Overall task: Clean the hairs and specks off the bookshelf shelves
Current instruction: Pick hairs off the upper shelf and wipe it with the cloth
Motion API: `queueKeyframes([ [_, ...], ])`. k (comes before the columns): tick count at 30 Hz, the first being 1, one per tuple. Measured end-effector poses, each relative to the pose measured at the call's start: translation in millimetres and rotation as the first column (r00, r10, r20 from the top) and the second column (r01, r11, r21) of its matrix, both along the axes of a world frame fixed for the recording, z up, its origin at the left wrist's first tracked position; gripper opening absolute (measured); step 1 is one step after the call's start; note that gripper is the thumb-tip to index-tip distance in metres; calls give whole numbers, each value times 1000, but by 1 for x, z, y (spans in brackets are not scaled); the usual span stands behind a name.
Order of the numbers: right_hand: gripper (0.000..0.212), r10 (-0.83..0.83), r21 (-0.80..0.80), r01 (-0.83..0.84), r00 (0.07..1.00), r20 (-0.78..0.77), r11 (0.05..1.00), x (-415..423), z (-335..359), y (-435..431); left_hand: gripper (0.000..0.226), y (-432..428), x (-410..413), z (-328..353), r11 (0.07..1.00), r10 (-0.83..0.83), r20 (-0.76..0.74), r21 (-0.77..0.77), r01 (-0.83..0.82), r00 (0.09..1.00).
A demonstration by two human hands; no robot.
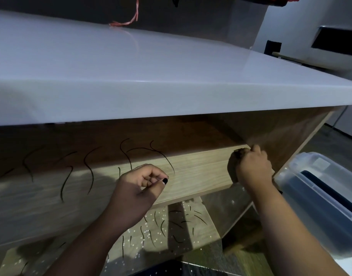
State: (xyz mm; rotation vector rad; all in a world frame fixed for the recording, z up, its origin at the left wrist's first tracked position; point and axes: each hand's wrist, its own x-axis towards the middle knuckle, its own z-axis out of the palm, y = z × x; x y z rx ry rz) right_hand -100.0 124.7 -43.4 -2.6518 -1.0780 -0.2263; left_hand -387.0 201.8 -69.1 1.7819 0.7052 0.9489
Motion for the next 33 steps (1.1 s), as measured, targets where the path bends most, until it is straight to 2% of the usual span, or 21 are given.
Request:
queueKeyframes([
  [2,26,23,-7,-23,999,38,1000,-16,-1,5,15,-3,-2,2,998,30,30,49,-31,999],
  [5,26,188,-36,-186,976,110,982,-67,-6,8,17,-12,-5,3,991,41,39,123,-45,998],
  [8,29,344,-78,-336,928,142,939,-115,-11,-1,21,-28,-9,4,996,23,7,87,-23,1000],
  [10,28,391,21,-391,920,-8,920,-123,-9,-6,20,-38,-14,6,999,20,-5,35,-20,1000],
  [12,21,441,307,-355,852,-281,883,-128,1,-10,26,-43,-22,7,997,18,11,-78,-17,1000],
  [14,11,516,557,-199,697,-498,806,-141,17,-13,26,-44,-28,7,979,12,68,-201,1,998],
  [15,8,567,635,-100,571,-594,766,-150,25,-14,24,-45,-31,7,960,13,106,-281,17,994],
  [16,14,617,677,12,401,-677,735,-161,32,-16,28,-46,-34,9,932,16,141,-361,36,990],
  [18,35,674,667,211,50,-737,714,-180,41,-16,41,-49,-38,11,873,38,185,-485,57,982],
  [19,44,677,646,262,-41,-735,717,-187,42,-15,45,-52,-40,12,850,45,185,-523,60,982],
  [20,51,674,631,287,-76,-735,720,-194,43,-14,48,-54,-43,13,830,38,178,-553,69,983],
  [22,59,684,642,296,-59,-727,707,-202,43,-12,50,-57,-49,12,791,-4,173,-601,109,985],
  [24,52,695,662,270,-39,-718,700,-209,43,-11,47,-60,-53,11,767,-23,186,-627,137,982],
  [27,41,697,674,248,-11,-717,696,-219,41,-10,37,-59,-63,10,823,37,252,-556,113,967],
  [29,52,708,686,246,-1,-707,685,-223,35,-10,31,-56,-75,10,884,58,227,-465,56,972],
  [30,63,725,700,235,-31,-688,674,-225,31,-10,27,-53,-80,11,902,59,202,-431,35,978],
  [32,81,740,726,151,-75,-668,671,-231,26,-11,18,-49,-89,15,922,53,139,-388,6,989],
  [33,82,741,735,99,-74,-667,671,-234,24,-12,18,-48,-91,17,928,50,107,-372,-7,993],
])
